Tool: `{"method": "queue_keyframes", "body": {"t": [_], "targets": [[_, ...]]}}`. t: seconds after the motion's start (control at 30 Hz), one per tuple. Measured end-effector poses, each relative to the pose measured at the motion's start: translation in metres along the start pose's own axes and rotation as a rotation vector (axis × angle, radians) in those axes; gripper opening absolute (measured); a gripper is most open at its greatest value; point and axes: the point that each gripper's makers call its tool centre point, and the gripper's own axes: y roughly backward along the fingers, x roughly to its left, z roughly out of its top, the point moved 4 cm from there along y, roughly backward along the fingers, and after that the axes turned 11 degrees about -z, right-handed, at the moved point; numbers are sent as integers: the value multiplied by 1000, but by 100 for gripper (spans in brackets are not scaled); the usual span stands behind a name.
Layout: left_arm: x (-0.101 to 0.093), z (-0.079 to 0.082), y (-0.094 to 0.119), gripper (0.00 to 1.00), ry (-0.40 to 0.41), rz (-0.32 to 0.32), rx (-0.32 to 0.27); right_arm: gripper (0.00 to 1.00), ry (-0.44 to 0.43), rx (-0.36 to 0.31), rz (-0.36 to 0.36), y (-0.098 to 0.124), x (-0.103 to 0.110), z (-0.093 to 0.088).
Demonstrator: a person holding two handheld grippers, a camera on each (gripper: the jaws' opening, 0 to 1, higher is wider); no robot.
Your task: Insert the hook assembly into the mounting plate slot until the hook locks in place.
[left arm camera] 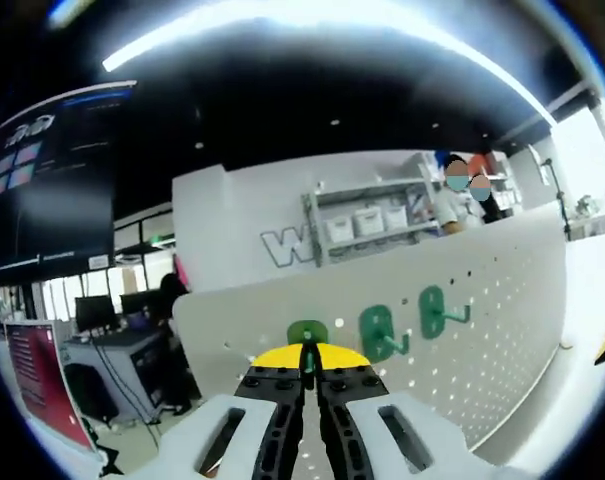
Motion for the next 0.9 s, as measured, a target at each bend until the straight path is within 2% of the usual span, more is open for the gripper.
{"method": "queue_keyframes", "body": {"t": [0.47,0.83,0.9], "targets": [[3,-2,-6,3,10,3,-2,39,-10,10,-8,0,-3,-3],[3,-2,-10,3,-57,-5,16,38,-11,19,-8,0,-4,-6],[1,-1,-10,4,-90,-7,24,38,-13,19,-9,0,-4,-6]]}}
